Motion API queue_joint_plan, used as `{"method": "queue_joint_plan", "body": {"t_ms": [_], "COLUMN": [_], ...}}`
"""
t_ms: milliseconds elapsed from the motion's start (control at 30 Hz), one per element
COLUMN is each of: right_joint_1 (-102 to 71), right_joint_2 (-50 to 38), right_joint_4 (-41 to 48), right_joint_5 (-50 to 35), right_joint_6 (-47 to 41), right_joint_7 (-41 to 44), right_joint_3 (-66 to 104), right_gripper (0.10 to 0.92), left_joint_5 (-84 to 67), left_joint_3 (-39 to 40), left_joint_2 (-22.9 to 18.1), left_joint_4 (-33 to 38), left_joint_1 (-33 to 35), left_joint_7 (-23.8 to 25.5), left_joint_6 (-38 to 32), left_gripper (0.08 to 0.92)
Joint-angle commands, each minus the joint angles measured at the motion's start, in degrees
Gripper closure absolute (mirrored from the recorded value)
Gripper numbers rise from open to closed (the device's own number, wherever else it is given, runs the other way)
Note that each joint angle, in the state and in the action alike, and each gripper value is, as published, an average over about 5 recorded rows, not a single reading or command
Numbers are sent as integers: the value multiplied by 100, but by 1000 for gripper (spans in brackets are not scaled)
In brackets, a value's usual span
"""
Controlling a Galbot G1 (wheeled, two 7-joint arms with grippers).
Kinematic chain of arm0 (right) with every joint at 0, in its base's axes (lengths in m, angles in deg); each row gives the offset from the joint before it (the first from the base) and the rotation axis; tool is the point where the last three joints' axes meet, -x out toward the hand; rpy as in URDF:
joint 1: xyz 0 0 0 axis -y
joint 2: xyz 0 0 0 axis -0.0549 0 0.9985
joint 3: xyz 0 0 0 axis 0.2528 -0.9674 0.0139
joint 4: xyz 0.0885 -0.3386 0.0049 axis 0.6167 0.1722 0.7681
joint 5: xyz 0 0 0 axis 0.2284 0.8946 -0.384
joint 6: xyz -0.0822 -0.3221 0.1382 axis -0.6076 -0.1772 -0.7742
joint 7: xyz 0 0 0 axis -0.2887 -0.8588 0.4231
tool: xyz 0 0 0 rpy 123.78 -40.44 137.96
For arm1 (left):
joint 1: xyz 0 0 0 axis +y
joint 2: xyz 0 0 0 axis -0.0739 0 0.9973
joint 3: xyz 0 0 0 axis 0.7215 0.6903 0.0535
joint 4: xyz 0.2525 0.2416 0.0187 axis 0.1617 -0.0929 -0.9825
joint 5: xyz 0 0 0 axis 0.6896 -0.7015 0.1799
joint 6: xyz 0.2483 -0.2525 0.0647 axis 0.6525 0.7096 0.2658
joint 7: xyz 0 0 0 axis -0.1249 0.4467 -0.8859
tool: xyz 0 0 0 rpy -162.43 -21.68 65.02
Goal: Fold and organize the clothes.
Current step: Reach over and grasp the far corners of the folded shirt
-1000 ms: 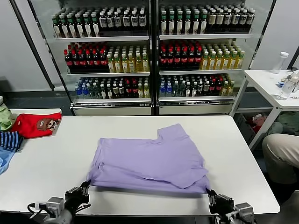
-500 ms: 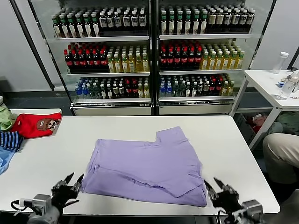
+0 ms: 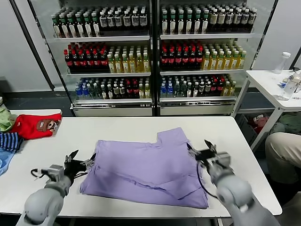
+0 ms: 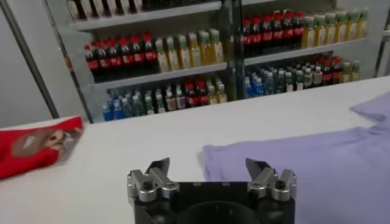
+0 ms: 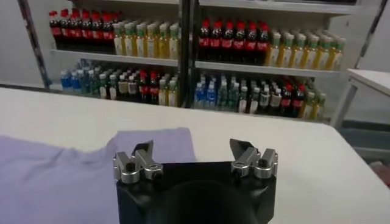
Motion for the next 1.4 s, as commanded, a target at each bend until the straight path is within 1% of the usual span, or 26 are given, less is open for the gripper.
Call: {"method": "queue_joint_plan", "body": {"t_ms": [33, 233, 467, 767, 833, 967, 1267, 1400], "right_joint_1": [1787, 1742, 1798, 1877, 1877, 1830, 1719, 1684], "right_joint_2": [957, 1092, 1235, 1425, 1437, 1411, 1364, 1357], "right_joint_4": [2437, 2819, 3219, 3602, 3655, 3645, 3413, 3322], "right_joint_5": [287, 370, 365, 376, 346, 235, 57, 160], "right_joint_6": [71, 129, 245, 391, 360, 330, 304, 563], "right_joint_7": [28, -14, -19, -12, -70, -161, -178, -79], "right_joint_3": [-731, -638, -478, -446, -442, -433, -419, -406], "right_gripper": [202, 202, 202, 203, 211, 293, 552, 664], "left_joint_5": [103, 107, 332, 360, 359, 358, 351, 327], "left_joint_3": [376, 478, 570, 580, 591, 624, 659, 653], "left_joint_2": [-13, -47, -239, -244, -252, -254, -291, -316], "left_joint_4": [-1496, -1631, -1935, -2139, -2188, -2191, -2053, -1952], "left_joint_1": [-1230, -1362, -1558, -1686, -1718, -1725, -1594, -1571], "left_joint_7": [581, 724, 679, 668, 671, 693, 711, 701], "left_joint_6": [-107, -149, -138, -142, -144, -121, -108, -172], "left_gripper": [177, 177, 177, 178, 198, 294, 553, 675]}}
